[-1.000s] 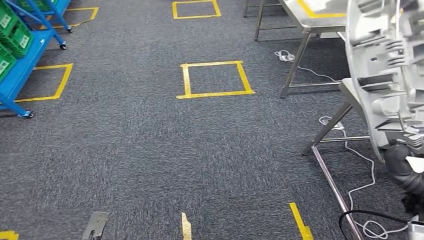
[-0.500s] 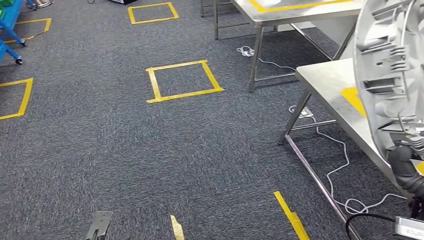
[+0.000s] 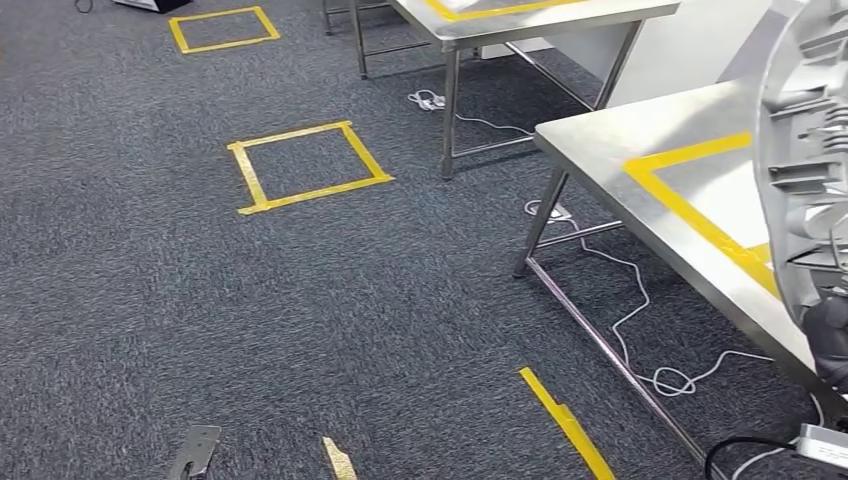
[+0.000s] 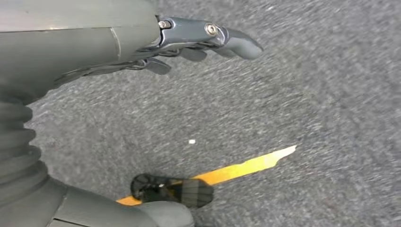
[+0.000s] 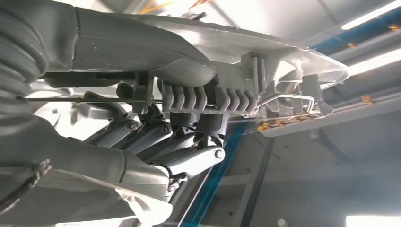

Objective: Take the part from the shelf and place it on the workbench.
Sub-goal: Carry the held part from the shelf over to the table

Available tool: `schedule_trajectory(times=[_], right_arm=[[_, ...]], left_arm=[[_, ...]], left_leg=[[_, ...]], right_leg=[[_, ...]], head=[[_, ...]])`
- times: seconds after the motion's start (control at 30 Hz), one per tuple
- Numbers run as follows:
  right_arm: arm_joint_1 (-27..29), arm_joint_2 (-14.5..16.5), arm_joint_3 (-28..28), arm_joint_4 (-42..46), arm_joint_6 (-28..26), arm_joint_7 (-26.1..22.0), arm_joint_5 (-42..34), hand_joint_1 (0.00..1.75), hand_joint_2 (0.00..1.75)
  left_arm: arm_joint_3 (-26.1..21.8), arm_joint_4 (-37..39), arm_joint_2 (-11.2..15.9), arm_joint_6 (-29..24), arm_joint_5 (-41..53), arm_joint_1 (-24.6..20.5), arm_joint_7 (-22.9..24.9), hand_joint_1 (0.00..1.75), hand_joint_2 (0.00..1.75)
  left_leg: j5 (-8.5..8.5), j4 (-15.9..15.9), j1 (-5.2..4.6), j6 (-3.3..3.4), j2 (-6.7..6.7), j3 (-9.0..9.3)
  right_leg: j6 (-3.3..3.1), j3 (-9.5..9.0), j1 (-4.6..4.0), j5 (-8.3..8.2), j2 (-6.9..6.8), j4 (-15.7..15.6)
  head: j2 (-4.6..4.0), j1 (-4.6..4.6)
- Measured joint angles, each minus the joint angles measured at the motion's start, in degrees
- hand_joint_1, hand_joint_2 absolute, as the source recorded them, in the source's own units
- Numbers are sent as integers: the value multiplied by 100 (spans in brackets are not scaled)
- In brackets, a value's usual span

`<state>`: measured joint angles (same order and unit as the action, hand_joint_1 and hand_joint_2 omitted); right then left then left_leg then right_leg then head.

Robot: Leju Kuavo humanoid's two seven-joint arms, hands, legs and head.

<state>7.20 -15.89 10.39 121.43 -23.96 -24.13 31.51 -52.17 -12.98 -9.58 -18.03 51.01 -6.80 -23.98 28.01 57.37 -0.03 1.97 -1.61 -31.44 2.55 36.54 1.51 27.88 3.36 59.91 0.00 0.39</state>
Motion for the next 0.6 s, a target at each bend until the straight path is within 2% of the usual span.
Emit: schedule_trajectory(times=[0.07,0.1,0.13,0.17,0.2,0.23,0.3,0.33,0.37,0.43,0.5,0.57,0.6], right_arm=[[34,-4,46,-30,-17,40,29,175,175],[51,-4,69,-47,-29,54,36,175,175],[73,-4,92,-63,-45,75,40,175,175],[92,-4,115,-80,-61,96,42,175,175],[107,-4,135,-97,-71,110,43,175,175],[119,-4,153,-114,-77,121,42,175,175],[132,-4,198,-149,-74,148,39,175,175],[142,-4,226,-171,-69,175,38,175,175],[156,-4,254,-196,-64,198,37,175,175],[197,-4,301,-255,-54,227,36,175,175],[216,-4,337,-304,-39,229,36,175,175],[215,-3,360,-344,-21,231,36,175,175],[216,-2,365,-368,-15,232,37,175,175]], left_arm=[[0,0,7,1,3,7,0,0,175],[0,0,8,2,3,16,1,0,175],[0,0,8,2,4,24,2,0,175],[0,0,8,2,4,28,3,0,175],[0,0,8,2,4,28,4,0,175],[0,0,8,2,4,25,4,0,175],[0,0,9,2,10,19,4,0,175],[0,0,11,2,14,19,4,0,175],[0,0,13,2,18,21,5,0,175],[0,0,17,2,21,19,6,0,175],[0,0,23,4,27,11,7,0,175],[0,0,27,16,36,15,7,0,175],[0,0,27,22,39,23,7,0,175]], left_leg=[[-17,-17,-17,44,114,-11],[-18,-15,-30,51,174,-19],[-17,-13,-41,55,237,-24],[-16,-12,-48,59,301,-26],[-12,-9,-51,57,363,-25],[-4,-3,-54,51,419,-21],[25,34,-79,14,512,-21],[39,55,-97,-8,554,-26],[50,73,-114,-26,599,-30],[75,92,-115,-59,666,-28],[222,254,-84,-123,520,-76],[564,830,-49,-179,295,-306],[744,1223,-38,-191,247,-475]], right_leg=[[9,279,-16,359,-234,626],[18,440,-16,529,-268,1010],[27,553,-16,626,-279,1296],[33,573,-16,621,-285,1392],[37,471,-17,512,-306,1248],[35,267,-18,338,-366,908],[17,-176,-43,99,-597,136],[-4,-303,-58,59,-677,-88],[-27,-350,-76,67,-702,-178],[-83,-344,-77,48,-594,-185],[-138,-340,-54,24,-495,-194],[-182,-337,-39,10,-400,-199],[-195,-336,-38,7,-345,-198]], head=[[0,19],[0,22],[0,20],[0,20],[0,21],[0,20],[0,19],[0,15],[0,12],[0,8],[0,2],[0,-5],[0,-4]])
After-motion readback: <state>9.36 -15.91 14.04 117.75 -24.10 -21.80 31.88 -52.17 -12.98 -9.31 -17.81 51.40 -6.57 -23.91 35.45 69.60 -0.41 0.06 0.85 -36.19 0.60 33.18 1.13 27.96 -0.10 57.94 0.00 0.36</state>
